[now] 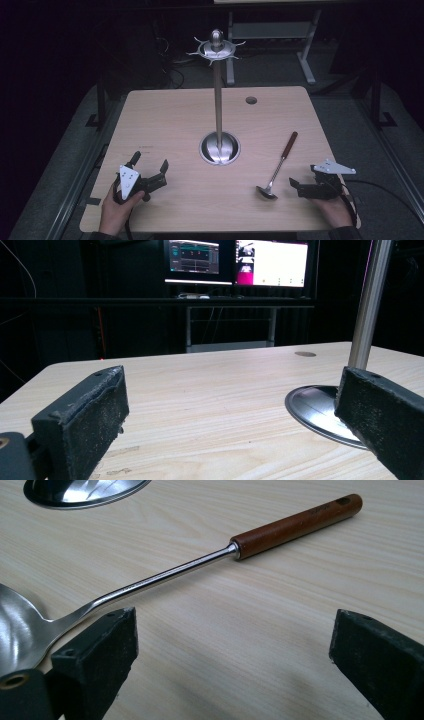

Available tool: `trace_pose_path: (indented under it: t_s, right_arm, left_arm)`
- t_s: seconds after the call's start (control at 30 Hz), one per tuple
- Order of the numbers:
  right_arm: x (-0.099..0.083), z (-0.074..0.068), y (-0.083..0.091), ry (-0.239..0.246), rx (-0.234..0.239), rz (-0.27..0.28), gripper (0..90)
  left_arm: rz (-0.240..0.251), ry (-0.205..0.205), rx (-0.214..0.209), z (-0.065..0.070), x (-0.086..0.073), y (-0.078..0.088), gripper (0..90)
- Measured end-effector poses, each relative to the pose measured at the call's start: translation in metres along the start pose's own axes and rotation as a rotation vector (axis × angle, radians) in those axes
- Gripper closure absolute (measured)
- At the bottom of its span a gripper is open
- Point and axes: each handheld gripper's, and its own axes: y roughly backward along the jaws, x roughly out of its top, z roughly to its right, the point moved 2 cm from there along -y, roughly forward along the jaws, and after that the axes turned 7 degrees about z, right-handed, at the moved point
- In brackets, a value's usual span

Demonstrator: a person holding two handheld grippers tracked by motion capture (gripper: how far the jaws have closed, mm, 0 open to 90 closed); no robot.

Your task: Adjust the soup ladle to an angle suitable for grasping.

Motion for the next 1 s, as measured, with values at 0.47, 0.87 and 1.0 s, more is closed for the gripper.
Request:
trace_pose_path:
  t_s: [0.47, 0.87, 1.0]
  right_arm:
    - [0.009, 0.003, -0.004, -0.005, -0.009, 0.004, 28.3]
    - [0.027, 0.018, -0.016, -0.022, -0.071, 0.049, 75.8]
    - [0.032, 0.023, -0.02, -0.014, -0.095, 0.062, 89.2]
  left_arm:
    - [-0.007, -0.001, 0.001, -0.001, 0.0, 0.0, 0.3]
    - [0.005, 0.011, 0.0, -0.001, 0.0, 0.0, 0.3]
    - [0.008, 0.007, -0.001, 0.0, 0.0, 0.0, 0.3]
